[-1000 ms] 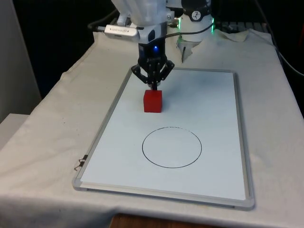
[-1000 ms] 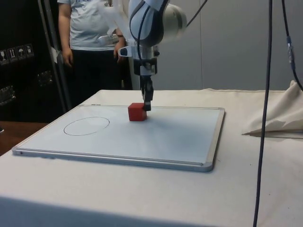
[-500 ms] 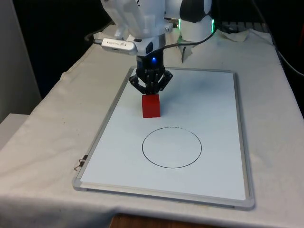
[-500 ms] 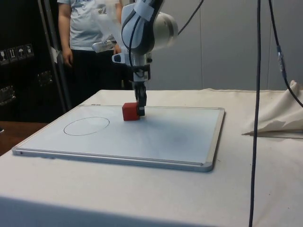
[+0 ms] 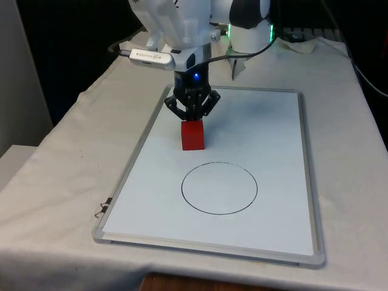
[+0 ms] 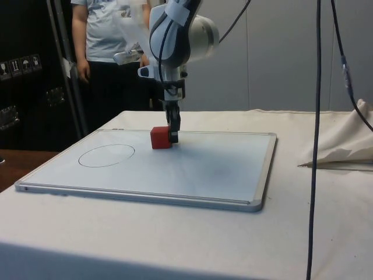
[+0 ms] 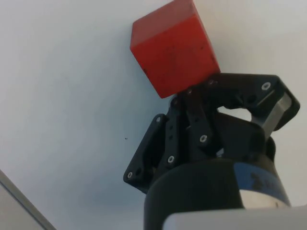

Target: Push the cube into the marked area.

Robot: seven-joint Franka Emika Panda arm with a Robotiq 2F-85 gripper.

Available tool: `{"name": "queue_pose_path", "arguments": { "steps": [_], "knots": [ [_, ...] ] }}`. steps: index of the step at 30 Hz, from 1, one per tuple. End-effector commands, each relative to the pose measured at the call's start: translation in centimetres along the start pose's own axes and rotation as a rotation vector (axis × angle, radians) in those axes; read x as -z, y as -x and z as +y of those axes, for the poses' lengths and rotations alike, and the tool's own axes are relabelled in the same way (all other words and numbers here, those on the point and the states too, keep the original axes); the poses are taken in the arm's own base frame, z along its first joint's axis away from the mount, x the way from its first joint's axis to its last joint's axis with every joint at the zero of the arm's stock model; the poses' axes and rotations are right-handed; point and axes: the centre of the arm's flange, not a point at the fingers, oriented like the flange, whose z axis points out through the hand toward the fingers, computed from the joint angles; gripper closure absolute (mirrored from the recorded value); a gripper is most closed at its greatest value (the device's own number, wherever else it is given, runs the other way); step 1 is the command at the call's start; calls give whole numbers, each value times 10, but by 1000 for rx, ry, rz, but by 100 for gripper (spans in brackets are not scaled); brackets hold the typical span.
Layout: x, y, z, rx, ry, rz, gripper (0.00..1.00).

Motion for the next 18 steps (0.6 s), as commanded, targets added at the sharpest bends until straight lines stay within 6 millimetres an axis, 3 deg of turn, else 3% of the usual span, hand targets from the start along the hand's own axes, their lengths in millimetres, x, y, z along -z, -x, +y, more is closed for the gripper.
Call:
{"name": "queue_pose_path", "arguments": {
  "steps": [1, 4, 18],
  "knots": [
    [10, -6, 8, 17, -4, 23, 100],
    [0, 0, 0, 0, -1, -1, 100],
    [14, -15, 18, 18, 5, 38, 100]
  ]
}}
